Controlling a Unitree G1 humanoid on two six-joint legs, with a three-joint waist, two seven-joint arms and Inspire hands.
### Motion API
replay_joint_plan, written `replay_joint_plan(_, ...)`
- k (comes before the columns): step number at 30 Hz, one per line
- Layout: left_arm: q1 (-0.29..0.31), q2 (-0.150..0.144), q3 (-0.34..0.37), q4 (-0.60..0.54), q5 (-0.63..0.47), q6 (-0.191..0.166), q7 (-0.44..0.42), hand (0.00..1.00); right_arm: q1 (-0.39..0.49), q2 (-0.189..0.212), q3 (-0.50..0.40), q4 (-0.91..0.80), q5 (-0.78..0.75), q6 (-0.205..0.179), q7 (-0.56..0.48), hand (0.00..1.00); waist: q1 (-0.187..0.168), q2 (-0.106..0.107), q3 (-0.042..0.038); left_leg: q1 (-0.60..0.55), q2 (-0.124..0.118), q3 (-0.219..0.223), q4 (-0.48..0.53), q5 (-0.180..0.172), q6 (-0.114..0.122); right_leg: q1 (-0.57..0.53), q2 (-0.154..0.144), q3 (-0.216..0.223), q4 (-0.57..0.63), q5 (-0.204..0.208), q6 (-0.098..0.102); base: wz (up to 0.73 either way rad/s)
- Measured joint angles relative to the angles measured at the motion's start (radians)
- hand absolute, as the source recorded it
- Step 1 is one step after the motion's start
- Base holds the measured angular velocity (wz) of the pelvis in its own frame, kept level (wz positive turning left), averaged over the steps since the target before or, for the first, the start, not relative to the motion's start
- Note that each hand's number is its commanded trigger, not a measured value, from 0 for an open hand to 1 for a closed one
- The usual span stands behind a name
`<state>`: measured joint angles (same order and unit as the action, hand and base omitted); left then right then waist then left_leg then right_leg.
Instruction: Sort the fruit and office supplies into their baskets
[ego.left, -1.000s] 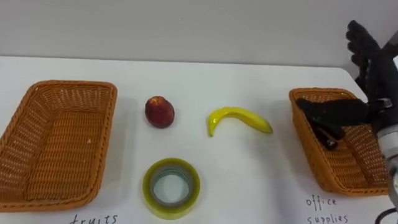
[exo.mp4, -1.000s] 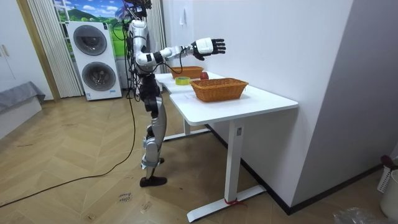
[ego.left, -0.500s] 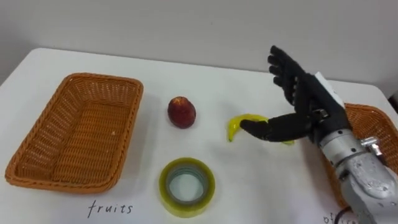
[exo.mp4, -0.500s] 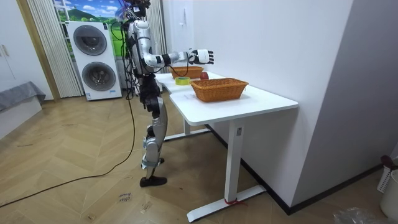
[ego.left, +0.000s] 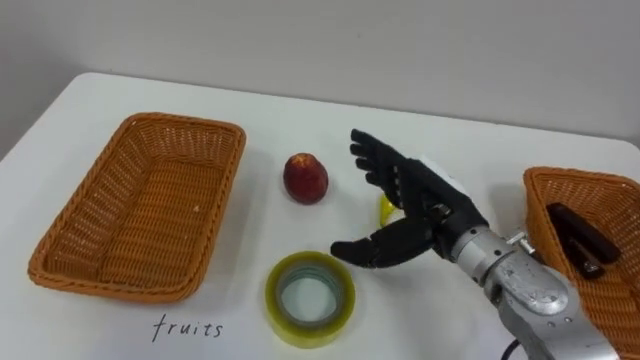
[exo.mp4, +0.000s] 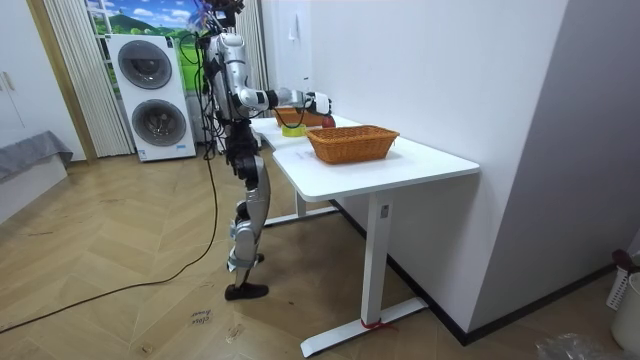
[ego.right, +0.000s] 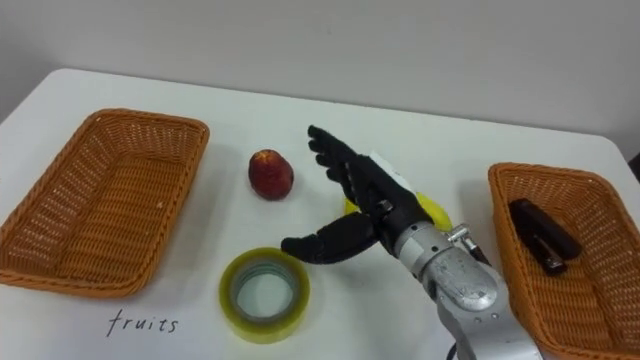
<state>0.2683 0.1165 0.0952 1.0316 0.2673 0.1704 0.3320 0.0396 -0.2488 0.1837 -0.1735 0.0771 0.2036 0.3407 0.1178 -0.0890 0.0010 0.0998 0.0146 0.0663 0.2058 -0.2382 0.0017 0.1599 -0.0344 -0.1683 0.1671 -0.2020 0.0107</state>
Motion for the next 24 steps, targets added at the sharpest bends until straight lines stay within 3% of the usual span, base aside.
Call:
replay_joint_plan(5, 0.0, 0.0, 0.0, -0.001, 0.0, 0.014, 0.0, 0.0, 0.018, 0.0, 0.002, 0.001, -0.048, 0.027, 0.022, 0.0, 0.0, -0.009, -0.0054, -0.001, -0.003, -0.012, 0.0, 0.001, 0.002, 0.001, -0.003, -0.008, 0.0, 0.0, 0.0, 0.02)
replay_joint_plan(16, -0.005, 0.0, -0.001, -0.034, 0.0, 0.028, -0.004, 0.0, 0.021, 0.019, 0.004, 0.002, -0.106, 0.06, 0.067, 0.0, 0.0, -0.014, -0.0031, -0.008, -0.009, -0.012, -0.001, 0.004, 0.007, -0.003, -0.008, -0.012, 0.001, 0.002, 0.003, 0.0)
replay_joint_plan(24, -0.007, -0.001, -0.001, -0.03, 0.0, 0.027, -0.019, 0.0, 0.021, 0.022, 0.012, 0.002, -0.115, 0.06, 0.103, 0.0, 0.008, -0.014, -0.0029, -0.006, -0.009, -0.012, 0.0, 0.004, 0.007, -0.002, -0.008, -0.009, 0.001, 0.002, 0.003, 0.0)
